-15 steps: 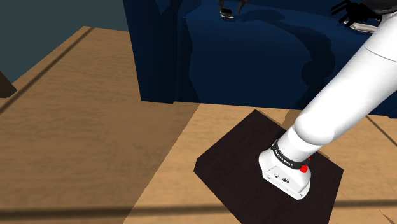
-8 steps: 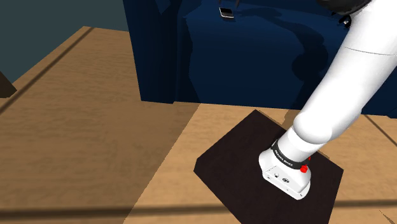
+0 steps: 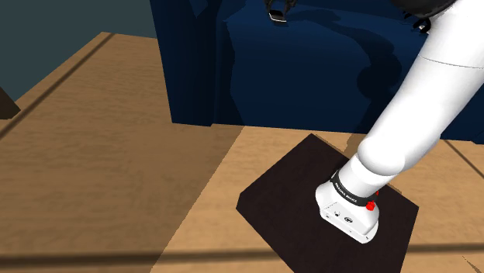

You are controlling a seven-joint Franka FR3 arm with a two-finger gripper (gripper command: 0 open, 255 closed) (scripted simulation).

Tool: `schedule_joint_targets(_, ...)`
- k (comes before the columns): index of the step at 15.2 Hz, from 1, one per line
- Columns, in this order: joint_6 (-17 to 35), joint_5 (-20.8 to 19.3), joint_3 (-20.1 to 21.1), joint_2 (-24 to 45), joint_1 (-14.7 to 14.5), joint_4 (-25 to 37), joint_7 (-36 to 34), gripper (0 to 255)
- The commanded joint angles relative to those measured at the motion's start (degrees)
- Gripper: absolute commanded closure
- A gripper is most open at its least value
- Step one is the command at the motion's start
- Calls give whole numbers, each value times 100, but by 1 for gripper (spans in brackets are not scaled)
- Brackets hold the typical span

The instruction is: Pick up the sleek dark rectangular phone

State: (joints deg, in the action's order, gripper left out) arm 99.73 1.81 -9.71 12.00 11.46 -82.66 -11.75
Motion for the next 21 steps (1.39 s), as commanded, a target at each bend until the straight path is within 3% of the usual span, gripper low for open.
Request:
schedule_joint_targets(1, 32, 1, 2, -12, -2, -48, 2, 255)
schedule_joint_targets(9, 14, 4, 3, 2, -2, -16, 1, 255)
schedule_joint_targets(21, -1069, 64, -11, 332, 62, 1393, 23, 255)
